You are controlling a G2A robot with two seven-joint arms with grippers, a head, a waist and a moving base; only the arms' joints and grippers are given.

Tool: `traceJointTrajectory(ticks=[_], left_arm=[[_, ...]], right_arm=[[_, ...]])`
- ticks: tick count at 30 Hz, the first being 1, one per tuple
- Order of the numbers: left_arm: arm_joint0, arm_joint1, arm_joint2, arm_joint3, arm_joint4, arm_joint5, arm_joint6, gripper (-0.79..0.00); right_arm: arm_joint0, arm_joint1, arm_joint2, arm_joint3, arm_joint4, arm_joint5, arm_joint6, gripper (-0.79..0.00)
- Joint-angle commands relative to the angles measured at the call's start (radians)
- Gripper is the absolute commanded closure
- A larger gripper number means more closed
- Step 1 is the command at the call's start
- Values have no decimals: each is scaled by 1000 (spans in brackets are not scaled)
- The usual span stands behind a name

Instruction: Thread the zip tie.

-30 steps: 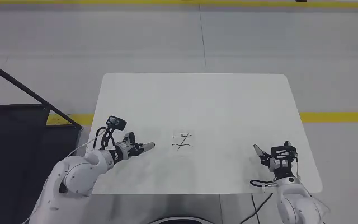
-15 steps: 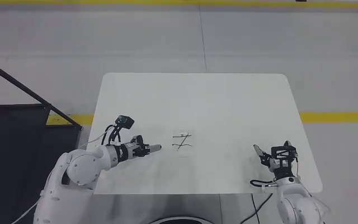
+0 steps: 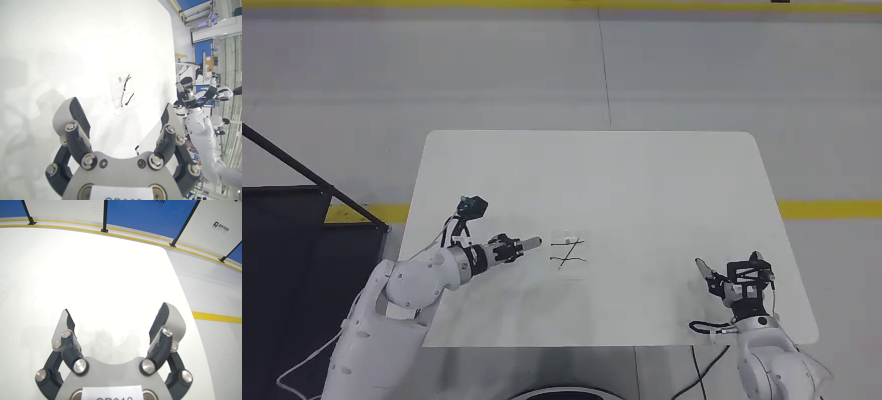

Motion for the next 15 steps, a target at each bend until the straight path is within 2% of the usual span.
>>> traceJointTrajectory(ticks=[1,4,15], left_arm=[[-22,-2,15,22,-7,23,5,-727],[-42,-4,39,41,-9,35,12,-634],[-88,-9,103,77,-5,64,32,-548]], right_arm=[[0,0,0,0,0,0,0,-785],[0,0,0,0,0,0,0,-785],[0,0,0,0,0,0,0,-785]])
